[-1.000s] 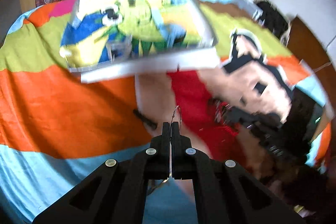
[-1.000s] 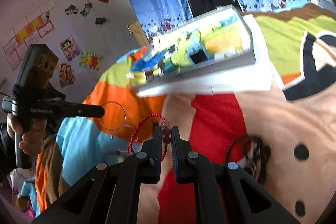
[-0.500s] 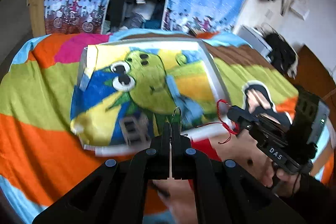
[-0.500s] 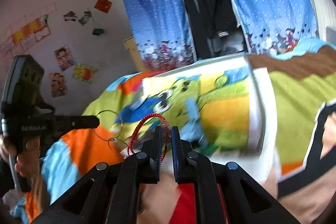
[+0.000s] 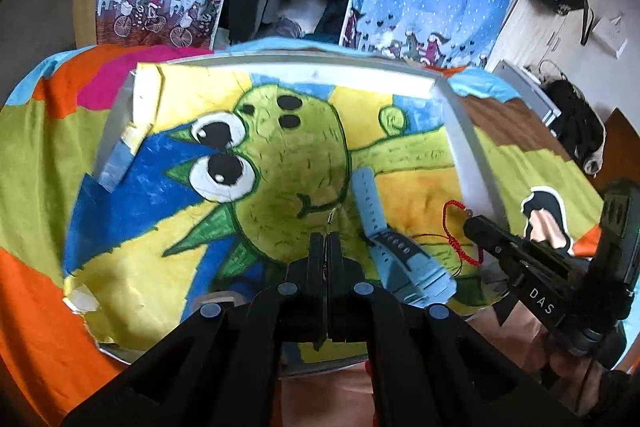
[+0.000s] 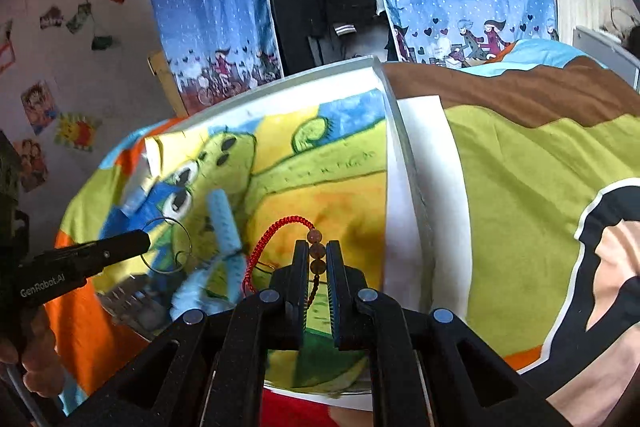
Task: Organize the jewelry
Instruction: 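Lower both items over the tray and open the right tool to drop the red bracelet, then open the left tool over the tray and withdraw both tools toward the remaining jewelry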
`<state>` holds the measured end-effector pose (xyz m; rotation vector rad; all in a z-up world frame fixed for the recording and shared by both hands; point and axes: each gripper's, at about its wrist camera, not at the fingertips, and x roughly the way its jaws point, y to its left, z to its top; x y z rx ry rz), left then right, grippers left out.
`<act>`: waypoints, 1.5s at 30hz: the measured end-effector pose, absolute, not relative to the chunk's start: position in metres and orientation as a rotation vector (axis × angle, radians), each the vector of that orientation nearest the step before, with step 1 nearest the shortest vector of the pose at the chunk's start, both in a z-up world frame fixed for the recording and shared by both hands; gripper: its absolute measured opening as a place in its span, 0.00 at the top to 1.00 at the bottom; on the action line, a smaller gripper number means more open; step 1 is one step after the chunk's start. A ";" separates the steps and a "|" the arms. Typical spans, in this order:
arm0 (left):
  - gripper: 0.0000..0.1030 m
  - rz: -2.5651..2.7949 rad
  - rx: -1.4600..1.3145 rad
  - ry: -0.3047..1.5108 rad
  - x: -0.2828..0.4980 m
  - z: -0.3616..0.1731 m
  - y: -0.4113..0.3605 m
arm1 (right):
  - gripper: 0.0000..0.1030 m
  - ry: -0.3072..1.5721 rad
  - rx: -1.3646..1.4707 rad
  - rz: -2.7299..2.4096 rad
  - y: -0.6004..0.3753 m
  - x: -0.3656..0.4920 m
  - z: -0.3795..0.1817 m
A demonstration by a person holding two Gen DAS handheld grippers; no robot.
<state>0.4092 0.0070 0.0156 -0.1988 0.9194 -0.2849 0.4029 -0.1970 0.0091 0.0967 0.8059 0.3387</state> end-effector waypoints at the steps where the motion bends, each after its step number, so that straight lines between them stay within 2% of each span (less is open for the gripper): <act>1: 1.00 -0.285 -0.195 0.930 0.411 0.012 0.004 | 0.91 0.807 0.083 0.336 -0.197 0.402 0.007; 7: 1.00 -0.303 -0.210 0.965 0.411 0.004 0.004 | 0.91 0.804 0.040 0.325 -0.200 0.398 0.006; 8: 0.99 -0.303 -0.215 0.975 0.411 0.005 0.006 | 0.89 0.802 0.033 0.321 -0.201 0.396 0.007; 9: 0.98 -0.304 -0.219 0.980 0.410 0.006 0.006 | 0.82 0.797 0.024 0.318 -0.202 0.394 0.008; 10: 0.89 -0.306 -0.222 0.983 0.409 0.009 0.007 | 0.76 0.790 0.017 0.317 -0.203 0.392 0.010; 11: 0.69 -0.305 -0.229 0.983 0.407 0.011 0.008 | 0.65 0.781 0.013 0.316 -0.204 0.389 0.013; 12: 0.58 -0.298 -0.243 0.977 0.403 0.015 0.011 | 0.60 0.771 0.014 0.319 -0.206 0.385 0.016; 13: 0.46 -0.292 -0.256 0.966 0.400 0.019 0.013 | 0.60 0.759 0.014 0.321 -0.208 0.382 0.020; 16: 0.44 -0.287 -0.285 0.932 0.387 0.033 0.019 | 0.57 0.732 -0.005 0.310 -0.213 0.370 0.032; 19: 0.36 -0.261 -0.299 0.873 0.364 0.052 0.025 | 0.42 0.692 0.007 0.306 -0.219 0.353 0.046; 21: 0.25 -0.242 -0.293 0.808 0.345 0.066 0.027 | 0.31 0.658 0.013 0.310 -0.220 0.339 0.056; 22: 0.12 -0.233 -0.287 0.776 0.334 0.073 0.028 | 0.29 0.638 0.017 0.314 -0.220 0.330 0.062; 23: 0.07 -0.221 -0.281 0.740 0.323 0.079 0.028 | 0.25 0.618 0.019 0.318 -0.220 0.320 0.067; 27: 0.05 -0.188 -0.243 0.624 0.274 0.101 0.031 | 0.05 0.549 0.026 0.330 -0.218 0.281 0.084; 29: 0.02 -0.166 -0.235 0.587 0.252 0.108 0.035 | 0.03 0.506 0.032 0.339 -0.217 0.259 0.092; 35: 0.02 -0.106 -0.241 0.523 0.188 0.111 0.052 | 0.00 0.438 0.028 0.349 -0.213 0.198 0.100; 45: 0.02 -0.068 -0.173 0.532 0.115 0.081 0.051 | 0.00 0.486 0.006 0.349 -0.206 0.134 0.079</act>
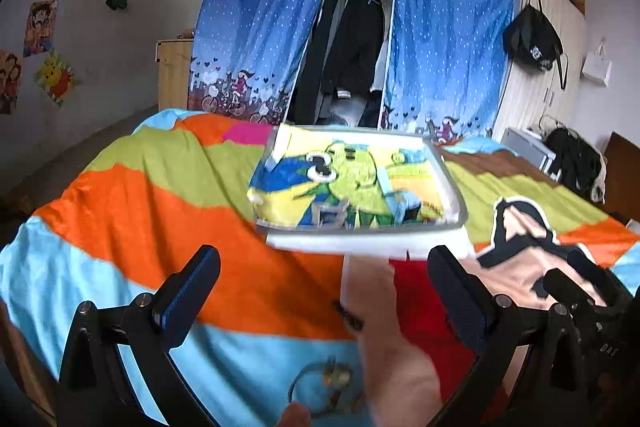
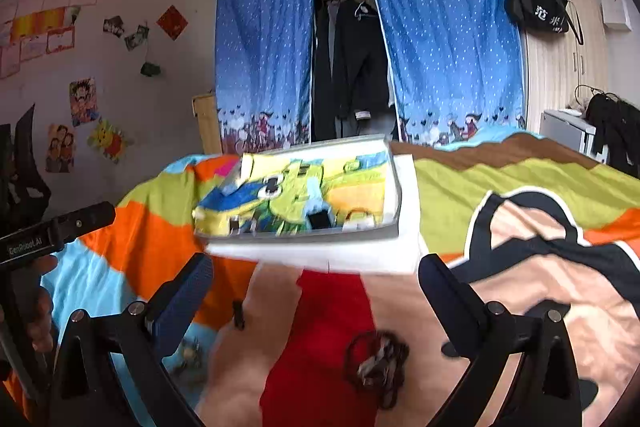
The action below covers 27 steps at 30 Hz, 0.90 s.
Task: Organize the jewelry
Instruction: 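Open the left tool over the tray and withdraw both tools toward the remaining jewelry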
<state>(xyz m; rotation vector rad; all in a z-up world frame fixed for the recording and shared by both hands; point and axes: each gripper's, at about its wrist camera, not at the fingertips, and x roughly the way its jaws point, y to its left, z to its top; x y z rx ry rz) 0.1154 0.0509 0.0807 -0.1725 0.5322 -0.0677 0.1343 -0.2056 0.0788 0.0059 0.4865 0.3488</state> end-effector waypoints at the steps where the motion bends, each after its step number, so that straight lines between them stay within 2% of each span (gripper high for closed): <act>1: 0.02 -0.069 -0.168 0.541 0.110 0.077 0.049 | 0.00 0.495 0.003 0.347 -0.205 0.130 0.076; 17: 0.01 -0.073 -0.045 0.778 0.075 -0.001 0.036 | 0.00 0.727 -0.054 0.290 -0.206 0.097 0.009; 27: 0.02 -0.123 -0.116 0.968 0.090 -0.037 0.054 | 0.00 0.829 -0.008 0.325 -0.221 0.100 -0.021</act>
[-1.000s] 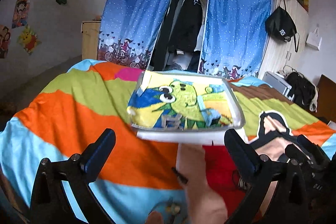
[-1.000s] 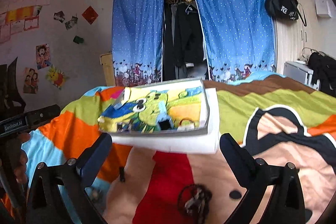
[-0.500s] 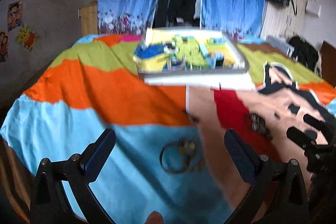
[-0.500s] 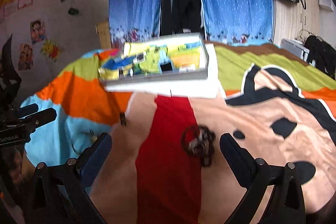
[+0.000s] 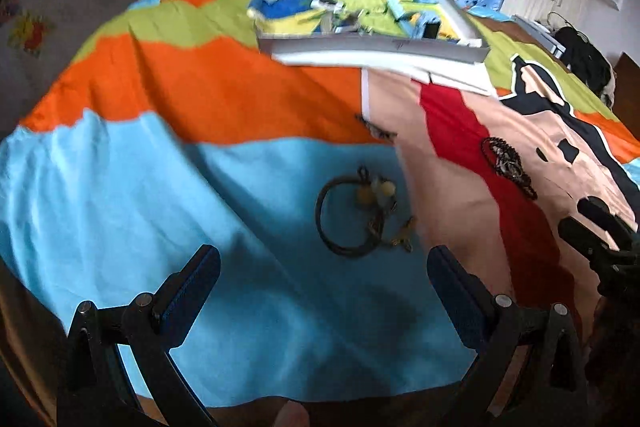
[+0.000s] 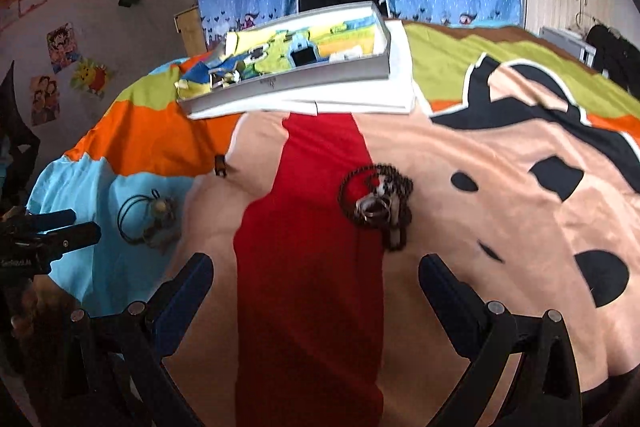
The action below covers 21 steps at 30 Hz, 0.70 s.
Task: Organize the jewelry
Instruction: 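Open the left tool over the tray and withdraw both tools toward the remaining jewelry, then grasp the black-cord yellow-bead pendant with the left tool while the right tool grasps the gold chain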
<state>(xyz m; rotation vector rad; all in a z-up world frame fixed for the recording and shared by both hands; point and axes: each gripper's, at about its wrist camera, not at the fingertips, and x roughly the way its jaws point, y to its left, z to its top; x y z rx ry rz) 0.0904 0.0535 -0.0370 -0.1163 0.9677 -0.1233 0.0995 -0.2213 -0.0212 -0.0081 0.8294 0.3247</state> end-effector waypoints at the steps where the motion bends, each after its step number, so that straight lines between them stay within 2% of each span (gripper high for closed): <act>1: 0.02 -0.122 -0.126 0.977 0.093 -0.039 0.055 | 0.00 0.839 0.002 0.332 -0.224 0.100 -0.024; 9: 0.02 -0.147 -0.083 0.987 0.112 -0.051 0.054 | 0.00 0.873 0.070 0.404 -0.231 0.112 -0.031; 13: 0.10 -0.153 -0.122 0.981 0.119 -0.050 0.063 | 0.00 0.865 0.046 0.500 -0.215 0.116 -0.031; 15: 0.20 -0.161 -0.144 0.988 0.123 -0.051 0.067 | 0.02 0.862 0.013 0.550 -0.201 0.120 -0.031; 16: 0.28 -0.168 -0.146 0.997 0.126 -0.052 0.069 | 0.05 0.860 -0.005 0.573 -0.195 0.121 -0.031; 17: 0.36 -0.173 -0.146 1.004 0.127 -0.053 0.070 | 0.16 0.859 -0.031 0.611 -0.186 0.123 -0.032; 18: 0.40 -0.181 -0.147 1.014 0.129 -0.054 0.071 | 0.24 0.860 -0.052 0.643 -0.178 0.125 -0.032; 19: 0.45 -0.194 -0.150 1.025 0.130 -0.056 0.072 | 0.26 0.864 -0.069 0.669 -0.171 0.127 -0.034; 21: 0.49 -0.221 -0.156 1.041 0.133 -0.058 0.072 | 0.30 0.884 -0.105 0.746 -0.154 0.132 -0.040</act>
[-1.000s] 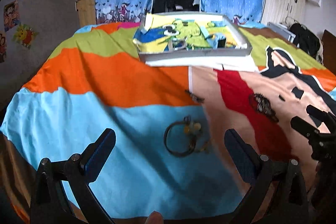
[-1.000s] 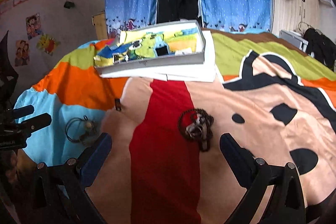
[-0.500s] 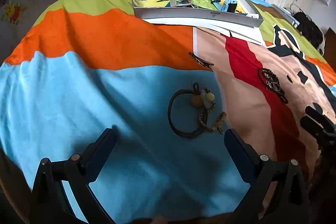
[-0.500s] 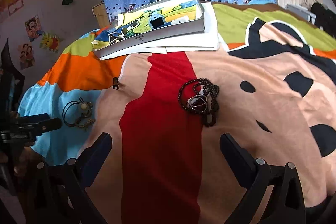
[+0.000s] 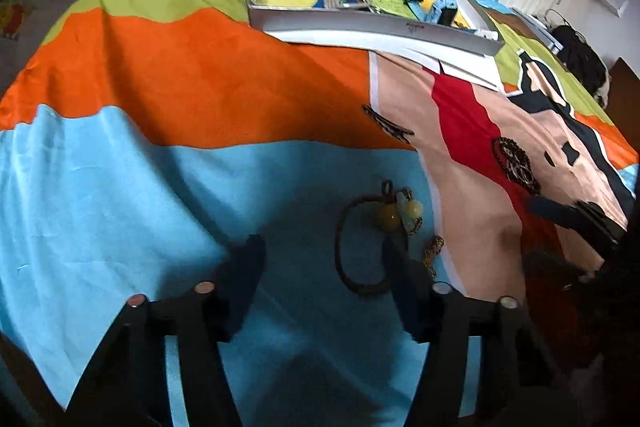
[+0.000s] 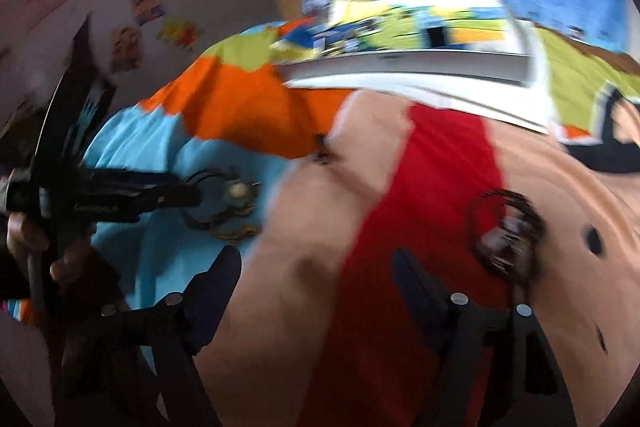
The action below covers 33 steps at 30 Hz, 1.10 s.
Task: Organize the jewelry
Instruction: 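Grasp the black-cord yellow-bead pendant with the left tool while the right tool grasps the gold chain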
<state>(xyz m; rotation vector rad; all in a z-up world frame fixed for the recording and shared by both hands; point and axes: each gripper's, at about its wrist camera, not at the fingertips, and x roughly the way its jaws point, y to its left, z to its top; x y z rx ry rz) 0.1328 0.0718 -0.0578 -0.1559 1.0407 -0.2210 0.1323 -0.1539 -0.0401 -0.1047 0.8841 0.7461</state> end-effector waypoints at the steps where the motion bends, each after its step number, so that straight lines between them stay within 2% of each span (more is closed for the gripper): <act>1: 0.50 -0.245 -0.157 1.054 0.135 -0.059 0.072 | 0.31 0.897 -0.116 0.783 -0.146 0.135 -0.044; 3: 0.57 -0.267 -0.150 1.067 0.136 -0.060 0.070 | 0.32 0.917 -0.143 0.824 -0.133 0.140 -0.050; 4: 0.65 -0.277 -0.147 1.079 0.138 -0.062 0.069 | 0.32 0.920 -0.163 0.845 -0.126 0.142 -0.052; 5: 0.72 -0.277 -0.148 1.094 0.140 -0.064 0.069 | 0.35 0.919 -0.174 0.859 -0.121 0.143 -0.054; 7: 0.81 -0.274 -0.156 1.106 0.142 -0.066 0.071 | 0.42 0.922 -0.205 0.888 -0.111 0.146 -0.058; 11: 0.90 -0.271 -0.201 1.115 0.145 -0.069 0.078 | 0.52 0.928 -0.279 0.957 -0.091 0.148 -0.064; 14: 0.96 -0.258 -0.213 1.122 0.146 -0.071 0.082 | 0.53 0.933 -0.322 0.987 -0.078 0.148 -0.069; 16: 0.97 -0.255 -0.227 1.125 0.146 -0.072 0.085 | 0.55 0.936 -0.325 1.000 -0.074 0.148 -0.071; 18: 0.98 -0.248 -0.232 1.124 0.146 -0.072 0.086 | 0.68 0.945 -0.324 1.002 -0.069 0.151 -0.074; 21: 0.99 -0.244 -0.228 1.117 0.144 -0.070 0.085 | 0.77 0.948 -0.321 0.990 -0.067 0.152 -0.076; 33: 1.00 -0.210 -0.141 1.012 0.135 -0.043 0.074 | 0.77 0.848 -0.316 0.855 -0.107 0.122 -0.044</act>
